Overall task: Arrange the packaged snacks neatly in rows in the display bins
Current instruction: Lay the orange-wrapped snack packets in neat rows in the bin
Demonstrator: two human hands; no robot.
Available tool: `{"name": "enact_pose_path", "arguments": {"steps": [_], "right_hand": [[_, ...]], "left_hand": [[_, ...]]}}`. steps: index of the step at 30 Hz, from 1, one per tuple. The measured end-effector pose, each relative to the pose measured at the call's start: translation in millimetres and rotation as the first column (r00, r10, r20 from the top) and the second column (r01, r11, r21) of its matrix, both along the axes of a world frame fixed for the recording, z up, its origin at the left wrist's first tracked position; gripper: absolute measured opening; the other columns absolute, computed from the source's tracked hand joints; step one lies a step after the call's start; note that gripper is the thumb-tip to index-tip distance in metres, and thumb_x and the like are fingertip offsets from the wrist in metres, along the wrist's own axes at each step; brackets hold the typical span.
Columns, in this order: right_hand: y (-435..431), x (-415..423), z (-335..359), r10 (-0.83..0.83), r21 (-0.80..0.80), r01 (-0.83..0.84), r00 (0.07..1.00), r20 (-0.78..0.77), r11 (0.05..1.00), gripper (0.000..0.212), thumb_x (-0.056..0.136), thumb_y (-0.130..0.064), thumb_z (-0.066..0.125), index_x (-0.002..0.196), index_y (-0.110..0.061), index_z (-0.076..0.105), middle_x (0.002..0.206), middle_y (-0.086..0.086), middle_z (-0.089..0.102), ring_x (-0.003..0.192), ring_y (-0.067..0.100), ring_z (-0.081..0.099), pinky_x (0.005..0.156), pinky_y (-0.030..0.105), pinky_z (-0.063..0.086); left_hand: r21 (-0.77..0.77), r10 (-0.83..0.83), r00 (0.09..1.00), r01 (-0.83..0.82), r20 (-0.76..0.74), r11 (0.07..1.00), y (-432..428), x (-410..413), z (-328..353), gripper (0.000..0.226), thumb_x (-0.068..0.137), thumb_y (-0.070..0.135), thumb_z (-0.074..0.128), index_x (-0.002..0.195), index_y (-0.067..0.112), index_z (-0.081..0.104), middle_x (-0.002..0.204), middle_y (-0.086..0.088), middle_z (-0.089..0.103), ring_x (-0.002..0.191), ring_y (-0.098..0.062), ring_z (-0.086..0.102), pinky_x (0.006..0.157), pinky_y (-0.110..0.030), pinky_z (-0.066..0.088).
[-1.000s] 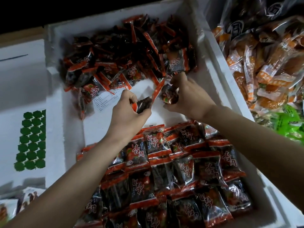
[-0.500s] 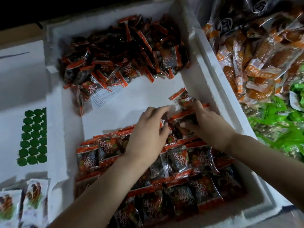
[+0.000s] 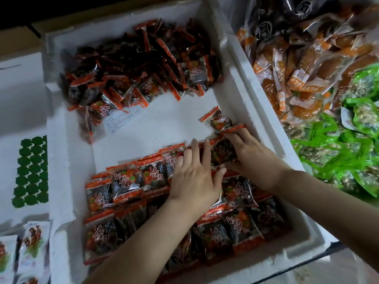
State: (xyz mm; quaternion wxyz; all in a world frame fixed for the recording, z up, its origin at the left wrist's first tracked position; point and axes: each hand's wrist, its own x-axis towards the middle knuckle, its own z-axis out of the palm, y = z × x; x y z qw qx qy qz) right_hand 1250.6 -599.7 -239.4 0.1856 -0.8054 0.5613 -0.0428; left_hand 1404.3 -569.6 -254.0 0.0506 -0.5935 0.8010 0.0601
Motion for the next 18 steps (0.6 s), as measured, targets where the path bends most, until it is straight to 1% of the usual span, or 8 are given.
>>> {"name": "enact_pose_path", "arguments": {"steps": [2,4,7,9,11,12,14,18], "right_hand": [[3,1,3,-0.028,-0.004,0.028,1.0,-0.004,1.0,0.074,0.087,-0.043,0.057,0.144,-0.011,0.023,0.139,0.006,0.031,0.132,0.023,0.034,0.108,0.029,0.029],[8,2,6,-0.075,-0.004,0.075,0.997,-0.009,0.997,0.064,0.09,-0.045,0.053,0.138,-0.012,0.028,0.133,0.005,0.036,0.126,0.022,0.041,0.1,0.029,0.038],[13,3,6,-0.099,-0.044,0.096,0.991,-0.092,0.994,0.046,0.092,-0.046,0.049,0.12,-0.011,0.04,0.12,0.006,0.044,0.113,0.022,0.047,0.09,0.029,0.042],[14,2,3,-0.085,-0.118,0.068,0.985,-0.149,0.991,0.044,0.088,-0.046,0.053,0.107,-0.006,0.051,0.107,0.01,0.053,0.1,0.028,0.055,0.081,0.034,0.048],[13,-1,1,-0.091,-0.216,0.059,0.986,-0.141,0.975,0.042,0.082,-0.047,0.055,0.089,-0.006,0.058,0.088,0.011,0.058,0.082,0.03,0.06,0.067,0.036,0.051],[11,-2,3,-0.103,-0.239,0.07,0.987,-0.127,0.969,0.042,0.082,-0.048,0.053,0.083,-0.007,0.059,0.083,0.009,0.058,0.078,0.029,0.06,0.064,0.035,0.051],[3,-3,8,-0.106,-0.249,0.079,0.989,-0.101,0.965,0.041,0.087,-0.048,0.047,0.085,-0.008,0.059,0.085,0.009,0.058,0.08,0.028,0.059,0.066,0.036,0.051],[-35,-1,15,-0.055,-0.211,0.058,0.998,0.019,0.976,0.029,0.093,-0.03,0.05,0.113,-0.008,0.053,0.11,0.011,0.053,0.103,0.029,0.052,0.084,0.039,0.046]], "left_hand": [[-0.06,0.02,0.999,-0.018,0.029,0.998,-1,4,-1,0.072,0.091,0.051,0.011,0.145,0.008,0.033,0.136,-0.019,0.048,0.12,-0.03,0.049,0.098,-0.038,0.043],[-0.088,0.032,0.997,-0.026,0.064,0.996,-4,6,-7,0.07,0.09,0.051,0.02,0.137,0.008,0.047,0.119,-0.016,0.059,0.103,-0.027,0.057,0.086,-0.037,0.047],[-0.079,0.034,0.996,-0.028,0.079,0.996,-4,6,-7,0.073,0.088,0.054,0.019,0.137,0.008,0.047,0.116,-0.016,0.058,0.099,-0.027,0.055,0.083,-0.035,0.043],[-0.08,0.03,0.997,-0.024,0.075,0.997,-4,6,-7,0.073,0.089,0.054,0.019,0.137,0.007,0.046,0.12,-0.016,0.057,0.101,-0.027,0.055,0.084,-0.036,0.045],[-0.09,0.032,0.997,-0.026,0.067,0.996,-3,6,-6,0.072,0.09,0.054,0.02,0.137,0.006,0.047,0.122,-0.015,0.057,0.102,-0.028,0.056,0.085,-0.036,0.045],[-0.1,0.028,0.998,-0.022,0.056,0.995,-4,7,-5,0.071,0.091,0.053,0.02,0.136,0.006,0.048,0.122,-0.016,0.057,0.102,-0.028,0.056,0.086,-0.037,0.044],[-0.123,0.012,0.999,-0.008,0.032,0.992,-5,10,-2,0.068,0.094,0.052,0.022,0.136,0.006,0.049,0.123,-0.016,0.057,0.102,-0.029,0.055,0.087,-0.037,0.038],[-0.171,-0.051,0.997,0.042,-0.05,0.984,-12,18,8,0.059,0.097,0.048,0.024,0.131,0.01,0.053,0.124,-0.013,0.056,0.109,-0.028,0.053,0.089,-0.039,0.041]]}}
